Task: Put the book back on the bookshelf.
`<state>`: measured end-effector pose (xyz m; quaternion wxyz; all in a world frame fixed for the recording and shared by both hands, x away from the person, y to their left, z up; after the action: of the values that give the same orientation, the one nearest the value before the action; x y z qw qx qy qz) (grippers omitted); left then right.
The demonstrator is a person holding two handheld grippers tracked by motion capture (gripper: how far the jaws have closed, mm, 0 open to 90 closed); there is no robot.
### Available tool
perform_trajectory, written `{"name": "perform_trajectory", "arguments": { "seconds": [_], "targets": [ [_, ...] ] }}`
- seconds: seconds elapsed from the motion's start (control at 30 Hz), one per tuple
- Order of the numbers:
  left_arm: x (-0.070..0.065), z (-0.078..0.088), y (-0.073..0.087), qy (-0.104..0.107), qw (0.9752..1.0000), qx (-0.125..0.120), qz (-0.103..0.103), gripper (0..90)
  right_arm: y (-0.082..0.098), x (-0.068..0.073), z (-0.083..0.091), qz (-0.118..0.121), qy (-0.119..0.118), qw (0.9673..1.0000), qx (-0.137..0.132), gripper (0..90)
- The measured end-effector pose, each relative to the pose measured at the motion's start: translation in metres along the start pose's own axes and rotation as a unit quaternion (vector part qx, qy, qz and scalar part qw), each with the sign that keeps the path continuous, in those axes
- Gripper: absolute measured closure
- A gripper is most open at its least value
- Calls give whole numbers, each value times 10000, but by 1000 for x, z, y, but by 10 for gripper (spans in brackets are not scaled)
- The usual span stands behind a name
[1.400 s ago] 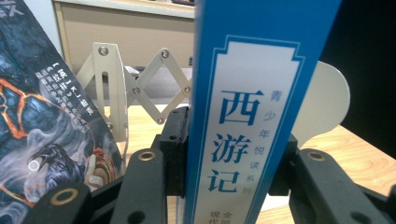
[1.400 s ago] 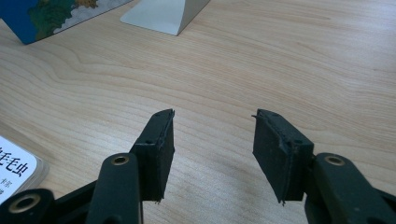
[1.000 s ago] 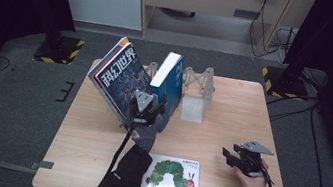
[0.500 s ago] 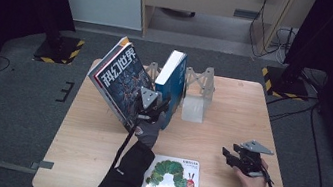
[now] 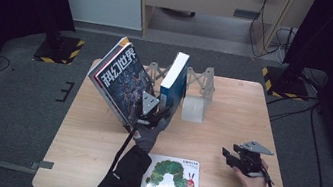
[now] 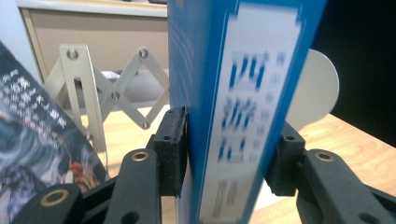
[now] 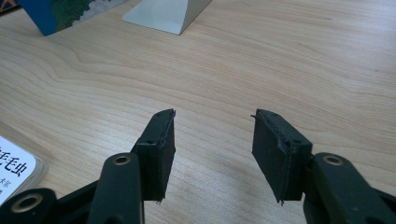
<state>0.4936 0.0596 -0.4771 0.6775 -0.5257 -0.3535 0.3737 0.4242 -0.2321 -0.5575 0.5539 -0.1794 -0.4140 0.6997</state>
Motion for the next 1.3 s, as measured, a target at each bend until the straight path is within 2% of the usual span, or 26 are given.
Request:
{"name": "perform_trajectory", "arguments": {
  "seconds": [0.13, 0.3, 0.47, 0.6, 0.9, 1.3],
  "targets": [
    [0, 5, 7, 91, 9999, 47, -83, 563, 1, 0, 0, 39, 7, 10000, 25, 491],
    [-1, 8, 15, 120, 9999, 102, -18, 568, 0, 0, 0, 12, 18, 10000, 9, 491],
    [-4, 6, 14, 104, 9998, 120, 99, 564, 0, 0, -1, 36, 9, 10000, 13, 492],
    [-6, 4, 13, -22, 9999, 127, 72, 562, 0, 0, -1, 20, 5, 10000, 19, 492],
    [-11, -2, 10, -48, 9999, 152, 32, 553, 0, 0, -1, 22, -6, 10000, 26, 494],
    [-14, -15, 6, 42, 9997, 258, -5, 536, -1, 0, -1, 34, -5, 10000, 5, 496]
  ]
}}
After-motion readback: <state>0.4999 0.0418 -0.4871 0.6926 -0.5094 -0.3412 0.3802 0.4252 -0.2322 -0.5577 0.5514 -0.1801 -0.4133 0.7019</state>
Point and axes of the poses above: each handheld gripper's, and its own axes: z roughly backward along the jaws, y roughly out of its underside, x roughly to its left, the point moved 7 cm from there along -z, roughly forward along the jaws, and after that the axes turned 11 degrees about -z, right-handed, at the moved point
